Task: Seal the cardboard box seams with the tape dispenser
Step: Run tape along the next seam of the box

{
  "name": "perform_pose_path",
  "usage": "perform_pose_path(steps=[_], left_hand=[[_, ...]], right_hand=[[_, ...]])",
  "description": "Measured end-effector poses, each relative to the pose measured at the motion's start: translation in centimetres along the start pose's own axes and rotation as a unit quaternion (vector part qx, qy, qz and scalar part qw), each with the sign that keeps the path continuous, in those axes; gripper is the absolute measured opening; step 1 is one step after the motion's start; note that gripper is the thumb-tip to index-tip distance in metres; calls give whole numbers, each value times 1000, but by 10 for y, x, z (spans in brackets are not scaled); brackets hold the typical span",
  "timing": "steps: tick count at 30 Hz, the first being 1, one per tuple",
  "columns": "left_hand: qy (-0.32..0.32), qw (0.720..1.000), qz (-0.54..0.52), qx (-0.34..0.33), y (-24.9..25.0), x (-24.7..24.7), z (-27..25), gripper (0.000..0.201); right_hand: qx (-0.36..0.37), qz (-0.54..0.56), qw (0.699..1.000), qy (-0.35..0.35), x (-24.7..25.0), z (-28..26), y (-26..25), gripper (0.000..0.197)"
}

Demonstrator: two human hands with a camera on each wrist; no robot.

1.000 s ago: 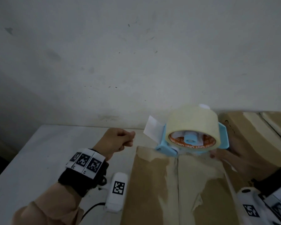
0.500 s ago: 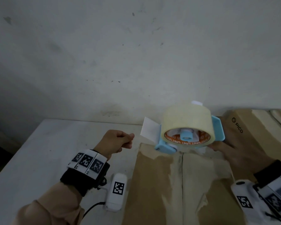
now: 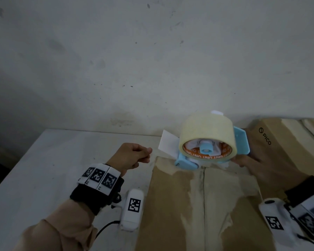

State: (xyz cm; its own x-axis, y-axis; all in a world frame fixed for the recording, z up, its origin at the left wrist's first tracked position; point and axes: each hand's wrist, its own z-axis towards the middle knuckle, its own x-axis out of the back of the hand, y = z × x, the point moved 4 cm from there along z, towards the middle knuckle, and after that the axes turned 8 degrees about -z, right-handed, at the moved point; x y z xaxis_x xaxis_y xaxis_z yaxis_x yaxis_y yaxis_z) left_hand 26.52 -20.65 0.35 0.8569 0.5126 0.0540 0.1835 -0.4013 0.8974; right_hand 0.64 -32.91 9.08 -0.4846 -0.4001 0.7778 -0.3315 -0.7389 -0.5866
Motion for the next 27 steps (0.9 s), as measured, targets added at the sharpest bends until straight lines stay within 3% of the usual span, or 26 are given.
perform_pose_path(steps=[3,6,13,17,18,20,22,24,27], left_hand=[[-4,1000,4,-2,-4,-2,2,12],[-16,1000,24,4,-14,-6,2,13],[-104,990,97,8,-20,-26,6,23],[-140,980,135,44,-27,-32,3,26],[-146,977,142,66,-33,-33,-1,35],[-149,971,144,120,-49,-32,-6,59],[-149,966,151,147,-60,-33,-5,63],[-143,965,160,149,-56,-30,-4,59],[-105,972,185,95,-36,-24,-6,64]], right_hand=[[-3,0,1000,-7,-1,1,0,63],[-28,-9,999,-19,-3,1,3,53],[-58,-9,998,-24,-2,2,-9,37],[-52,-31,998,-15,-1,2,-9,28],[-52,-33,998,-11,-1,2,-8,28],[-53,-27,998,-8,-2,2,-4,30],[-55,-26,998,-8,-2,1,-2,30],[-51,-31,998,-10,-3,0,-2,25],[-48,-14,999,-18,-4,0,1,20]])
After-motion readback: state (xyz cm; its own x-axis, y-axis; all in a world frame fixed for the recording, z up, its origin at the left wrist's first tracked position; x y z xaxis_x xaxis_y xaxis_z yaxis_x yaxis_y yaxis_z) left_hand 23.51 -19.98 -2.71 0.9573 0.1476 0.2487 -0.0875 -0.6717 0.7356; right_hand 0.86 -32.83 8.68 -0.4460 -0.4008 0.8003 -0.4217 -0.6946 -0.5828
